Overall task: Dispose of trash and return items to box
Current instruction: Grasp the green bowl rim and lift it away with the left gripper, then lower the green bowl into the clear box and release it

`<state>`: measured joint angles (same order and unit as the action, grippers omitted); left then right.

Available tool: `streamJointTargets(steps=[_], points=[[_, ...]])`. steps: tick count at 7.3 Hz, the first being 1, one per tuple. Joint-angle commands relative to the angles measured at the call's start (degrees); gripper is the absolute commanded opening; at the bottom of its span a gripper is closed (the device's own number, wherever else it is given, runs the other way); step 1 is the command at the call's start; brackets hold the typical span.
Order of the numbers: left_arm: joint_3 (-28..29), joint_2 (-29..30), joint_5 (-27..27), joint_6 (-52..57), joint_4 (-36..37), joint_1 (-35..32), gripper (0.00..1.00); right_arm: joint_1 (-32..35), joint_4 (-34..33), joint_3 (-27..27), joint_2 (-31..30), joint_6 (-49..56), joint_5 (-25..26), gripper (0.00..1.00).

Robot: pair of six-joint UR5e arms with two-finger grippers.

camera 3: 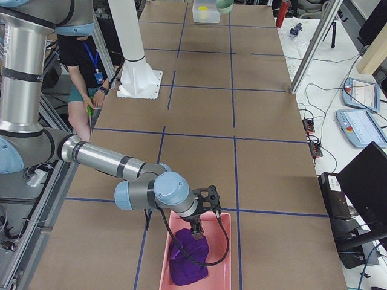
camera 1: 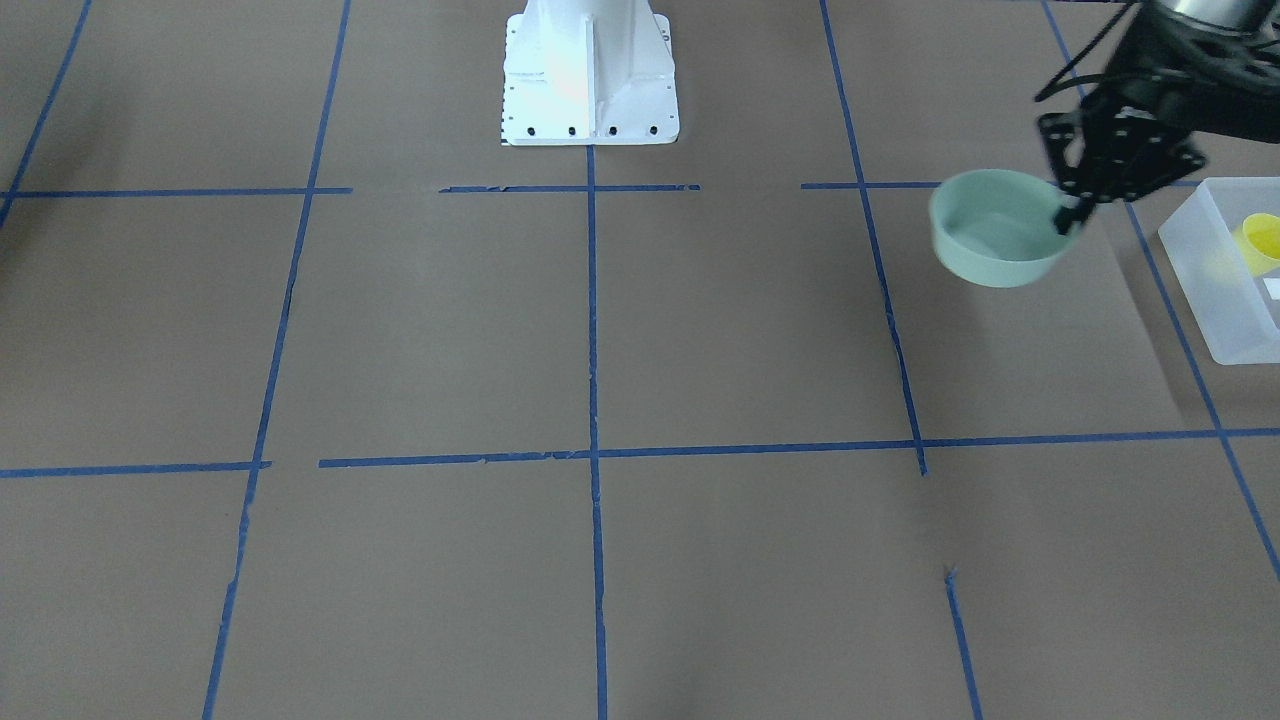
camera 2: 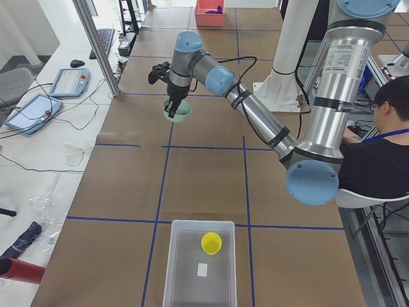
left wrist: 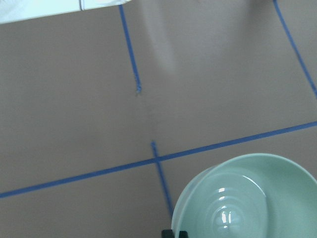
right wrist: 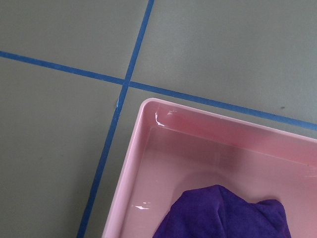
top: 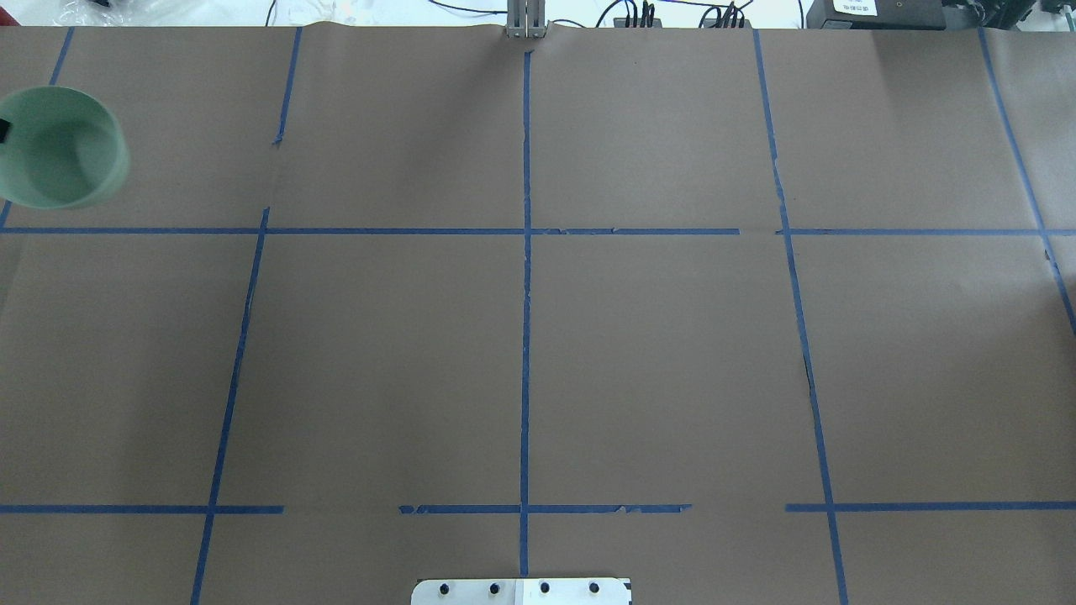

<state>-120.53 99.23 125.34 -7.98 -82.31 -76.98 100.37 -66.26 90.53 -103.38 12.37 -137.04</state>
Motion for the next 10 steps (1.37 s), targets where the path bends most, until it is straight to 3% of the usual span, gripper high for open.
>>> streamJointTargets(steps=[1, 3, 4, 5, 7, 9, 10], points=[[13.5, -2.6, 1.0, 30.8, 0.1, -15.4, 0.00, 0.0, -0.1, 0.1, 0.0, -0.2, -0.1, 1.00], [23.0, -6.6, 1.0, 45.4, -3.7, -23.5, 0.00, -0.8, -0.1, 0.3, 0.0, -0.4, -0.1, 1.00], [25.5, -11.9, 1.1, 45.2, -13.1, -23.9, 0.00, -1.1, -0.1, 0.6, 0.2, -0.6, -0.1, 1.00], [31.6, -16.2, 1.2, 44.8, -24.5, -24.0, 0.00, -1.5, -0.1, 0.7, 0.3, -0.7, -0.1, 1.00], [43.6, -20.0, 1.2, 40.4, -43.4, -23.9, 0.00, -2.0, 0.0, 0.7, 0.5, -0.8, -0.2, 1.00], [48.4, -21.0, 1.6, 35.8, -50.8, -23.8, 0.00, -2.3, 0.1, 0.7, 0.5, -0.5, -0.1, 1.00], [48.9, -20.9, 2.7, 35.8, -51.0, -23.7, 0.21, -2.4, 0.0, 0.6, 0.5, -0.6, -0.1, 1.00]])
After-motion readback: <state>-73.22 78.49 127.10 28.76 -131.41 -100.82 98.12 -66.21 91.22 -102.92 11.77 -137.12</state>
